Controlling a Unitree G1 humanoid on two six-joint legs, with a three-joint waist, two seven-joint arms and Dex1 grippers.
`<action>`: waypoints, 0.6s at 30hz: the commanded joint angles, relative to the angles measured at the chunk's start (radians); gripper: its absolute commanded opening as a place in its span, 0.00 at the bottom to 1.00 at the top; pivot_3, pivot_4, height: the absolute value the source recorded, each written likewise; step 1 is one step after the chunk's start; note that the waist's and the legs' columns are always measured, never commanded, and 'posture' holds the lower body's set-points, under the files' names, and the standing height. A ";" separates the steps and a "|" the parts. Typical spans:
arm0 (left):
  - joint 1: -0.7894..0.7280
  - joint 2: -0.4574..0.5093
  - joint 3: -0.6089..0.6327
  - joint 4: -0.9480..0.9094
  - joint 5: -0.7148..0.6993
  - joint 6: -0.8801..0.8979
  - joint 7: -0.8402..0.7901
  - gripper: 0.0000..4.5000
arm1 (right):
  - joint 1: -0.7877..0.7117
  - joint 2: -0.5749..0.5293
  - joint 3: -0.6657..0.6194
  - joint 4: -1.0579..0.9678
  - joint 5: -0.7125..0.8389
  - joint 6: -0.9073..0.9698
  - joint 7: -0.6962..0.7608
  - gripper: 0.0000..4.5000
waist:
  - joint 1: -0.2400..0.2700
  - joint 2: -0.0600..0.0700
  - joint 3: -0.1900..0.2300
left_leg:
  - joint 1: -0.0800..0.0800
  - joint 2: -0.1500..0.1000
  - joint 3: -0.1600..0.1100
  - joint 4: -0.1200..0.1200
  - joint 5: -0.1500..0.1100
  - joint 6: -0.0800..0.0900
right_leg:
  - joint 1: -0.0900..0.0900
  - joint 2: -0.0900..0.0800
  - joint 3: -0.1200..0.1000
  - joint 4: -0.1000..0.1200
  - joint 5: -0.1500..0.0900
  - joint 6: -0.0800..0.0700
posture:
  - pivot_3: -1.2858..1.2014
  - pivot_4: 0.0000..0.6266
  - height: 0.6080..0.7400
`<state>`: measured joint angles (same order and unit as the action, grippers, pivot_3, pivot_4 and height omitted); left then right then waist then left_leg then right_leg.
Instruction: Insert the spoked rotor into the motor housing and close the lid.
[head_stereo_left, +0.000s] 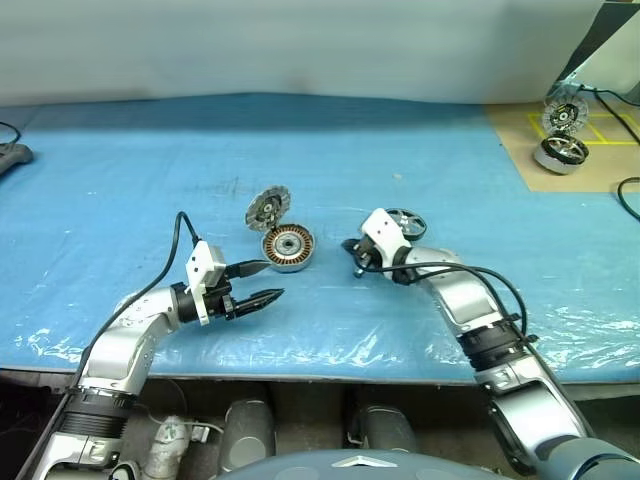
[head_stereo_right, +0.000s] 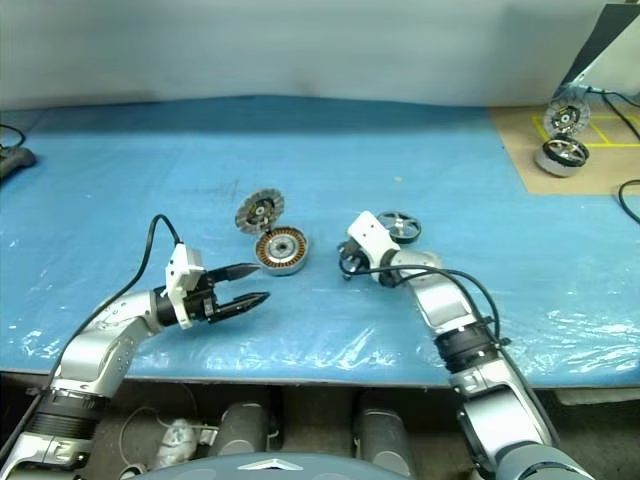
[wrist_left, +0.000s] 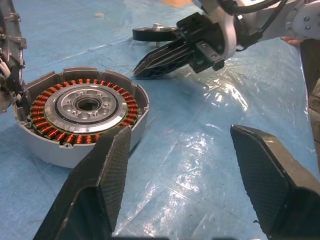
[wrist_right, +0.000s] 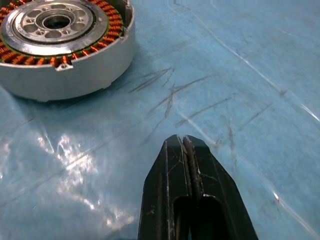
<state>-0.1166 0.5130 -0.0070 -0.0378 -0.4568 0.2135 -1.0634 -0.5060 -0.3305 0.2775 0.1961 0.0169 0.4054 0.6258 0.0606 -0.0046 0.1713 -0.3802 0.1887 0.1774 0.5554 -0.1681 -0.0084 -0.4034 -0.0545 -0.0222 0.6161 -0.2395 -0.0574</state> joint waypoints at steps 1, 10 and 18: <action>-0.002 0.006 0.013 0.023 0.002 -0.038 -0.023 0.75 | -0.041 0.040 0.026 0.056 -0.032 -0.063 -0.008 0.01 | 0.000 0.000 0.000 | 0.000 0.000 0.000 0.000 0.000 0.000 | 0.000 0.000 0.000 0.000 0.000 0.000 | 0.52 0.24 1.00; -0.019 -0.001 0.008 0.099 0.018 -0.091 -0.056 0.75 | -0.010 0.023 0.098 0.003 -0.038 -0.040 0.146 0.01 | 0.007 0.000 0.000 | 0.000 0.000 0.000 0.002 0.000 0.000 | 0.001 0.000 0.000 0.001 0.000 0.000 | 0.52 0.24 1.00; -0.049 -0.016 0.006 0.163 0.034 -0.130 -0.068 0.75 | 0.028 -0.002 0.136 -0.058 -0.051 -0.006 0.212 0.01 | 0.007 0.000 0.000 | 0.003 0.000 0.000 0.002 -0.001 0.002 | 0.003 0.000 0.000 0.002 0.000 0.000 | 0.52 0.24 1.00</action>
<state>-0.1531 0.4975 -0.0074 0.1281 -0.4200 0.1050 -1.1226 -0.4925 -0.3292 0.3882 0.1504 -0.0315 0.3796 0.8159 0.0678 -0.0046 0.1713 -0.3767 0.1890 0.1773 0.5575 -0.1693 -0.0064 -0.4000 -0.0548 -0.0218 0.6183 -0.2395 -0.0574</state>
